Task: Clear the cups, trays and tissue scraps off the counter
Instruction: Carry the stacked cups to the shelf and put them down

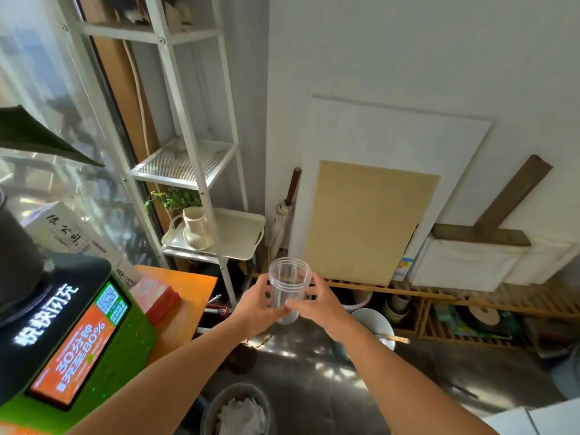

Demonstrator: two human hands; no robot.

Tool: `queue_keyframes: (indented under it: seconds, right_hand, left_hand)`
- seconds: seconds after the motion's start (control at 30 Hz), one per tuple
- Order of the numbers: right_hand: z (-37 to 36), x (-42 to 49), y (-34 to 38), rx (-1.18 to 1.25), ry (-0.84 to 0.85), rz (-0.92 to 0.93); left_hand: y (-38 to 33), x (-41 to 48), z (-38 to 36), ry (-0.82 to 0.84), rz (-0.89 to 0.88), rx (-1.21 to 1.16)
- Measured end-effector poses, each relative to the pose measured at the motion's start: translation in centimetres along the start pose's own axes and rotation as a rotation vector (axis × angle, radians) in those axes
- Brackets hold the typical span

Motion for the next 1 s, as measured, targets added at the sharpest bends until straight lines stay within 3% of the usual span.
queue_keyframes:
  seconds: [0.37, 0.73, 1.0]
  right_hand:
    - [-2.3, 11.2, 5.0, -0.085, 0.122, 0.052]
    - [-0.4, 28.8, 10.4, -0.337, 0.298, 0.254]
    - [-0.6, 39.1, 10.5, -0.413, 0.455, 0.213]
  left_hand:
    - [0.9, 9.8, 2.9, -0.128, 0.044, -0.021]
    - [2.0, 25.4, 0.4, -0.260, 0.275, -0.154]
    - [3.4, 32.6, -1.6, -0.353, 0.335, -0.252]
Point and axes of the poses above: each hand's wrist, its own x-axis towards the middle knuckle, its own z-axis out of the back of the hand, y = z × x, the point moved 4 cm from there along x, towards the middle knuckle, and after that the axes turned 10 degrees about -y, right-handed, at the moved point
